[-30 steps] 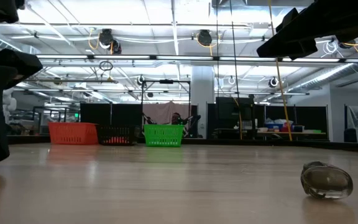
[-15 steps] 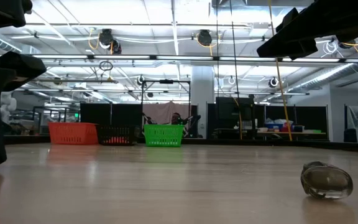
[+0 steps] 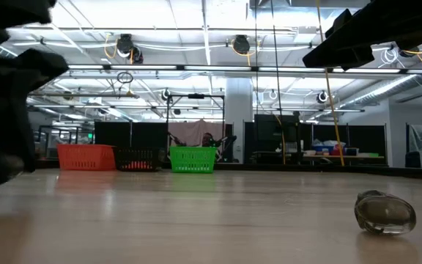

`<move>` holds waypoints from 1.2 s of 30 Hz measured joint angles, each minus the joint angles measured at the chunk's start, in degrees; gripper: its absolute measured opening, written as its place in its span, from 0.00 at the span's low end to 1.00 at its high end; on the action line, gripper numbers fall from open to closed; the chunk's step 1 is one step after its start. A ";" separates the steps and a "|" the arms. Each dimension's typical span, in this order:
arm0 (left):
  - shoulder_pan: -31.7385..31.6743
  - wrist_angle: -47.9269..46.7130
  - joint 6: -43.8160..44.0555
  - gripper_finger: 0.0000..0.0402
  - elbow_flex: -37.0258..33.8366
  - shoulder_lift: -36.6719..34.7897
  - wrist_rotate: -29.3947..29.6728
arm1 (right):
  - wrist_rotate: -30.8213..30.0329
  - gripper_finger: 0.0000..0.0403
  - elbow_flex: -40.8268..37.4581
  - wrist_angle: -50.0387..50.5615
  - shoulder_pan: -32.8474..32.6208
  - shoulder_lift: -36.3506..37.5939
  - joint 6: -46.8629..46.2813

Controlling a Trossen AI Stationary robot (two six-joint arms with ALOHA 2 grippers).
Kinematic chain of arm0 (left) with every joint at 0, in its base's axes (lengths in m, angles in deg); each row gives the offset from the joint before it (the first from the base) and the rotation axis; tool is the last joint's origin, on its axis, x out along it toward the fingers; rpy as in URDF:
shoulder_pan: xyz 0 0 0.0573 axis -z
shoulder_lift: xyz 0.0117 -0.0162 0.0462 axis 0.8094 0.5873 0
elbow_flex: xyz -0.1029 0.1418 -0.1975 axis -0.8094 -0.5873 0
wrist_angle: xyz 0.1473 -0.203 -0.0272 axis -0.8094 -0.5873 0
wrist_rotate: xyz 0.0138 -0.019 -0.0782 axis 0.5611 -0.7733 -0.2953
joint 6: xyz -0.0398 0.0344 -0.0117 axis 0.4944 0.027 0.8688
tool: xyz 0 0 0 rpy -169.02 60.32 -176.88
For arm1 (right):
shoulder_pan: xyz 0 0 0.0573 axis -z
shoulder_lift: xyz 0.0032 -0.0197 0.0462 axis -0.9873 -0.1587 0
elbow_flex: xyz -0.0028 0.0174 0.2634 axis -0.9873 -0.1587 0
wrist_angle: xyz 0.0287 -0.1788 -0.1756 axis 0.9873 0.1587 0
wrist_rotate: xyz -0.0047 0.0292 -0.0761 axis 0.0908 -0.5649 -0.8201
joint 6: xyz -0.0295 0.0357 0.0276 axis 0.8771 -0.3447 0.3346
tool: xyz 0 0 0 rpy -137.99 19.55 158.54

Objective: Sort Halloween decoration
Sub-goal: Put the black skull toy into the orange bin

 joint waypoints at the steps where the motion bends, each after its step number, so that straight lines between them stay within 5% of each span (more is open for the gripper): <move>1: -0.15 -0.25 0.02 0.22 0.08 -0.41 0.16 | 0.00 0.48 0.00 0.00 0.00 0.00 0.00; 26: -5.92 -2.58 -7.39 0.22 1.11 -2.18 5.58 | 0.02 0.48 0.00 0.05 0.00 0.02 0.85; 36: -7.21 -9.24 -7.86 0.22 1.72 -13.08 6.28 | 0.02 0.48 0.00 0.14 -0.07 0.02 0.86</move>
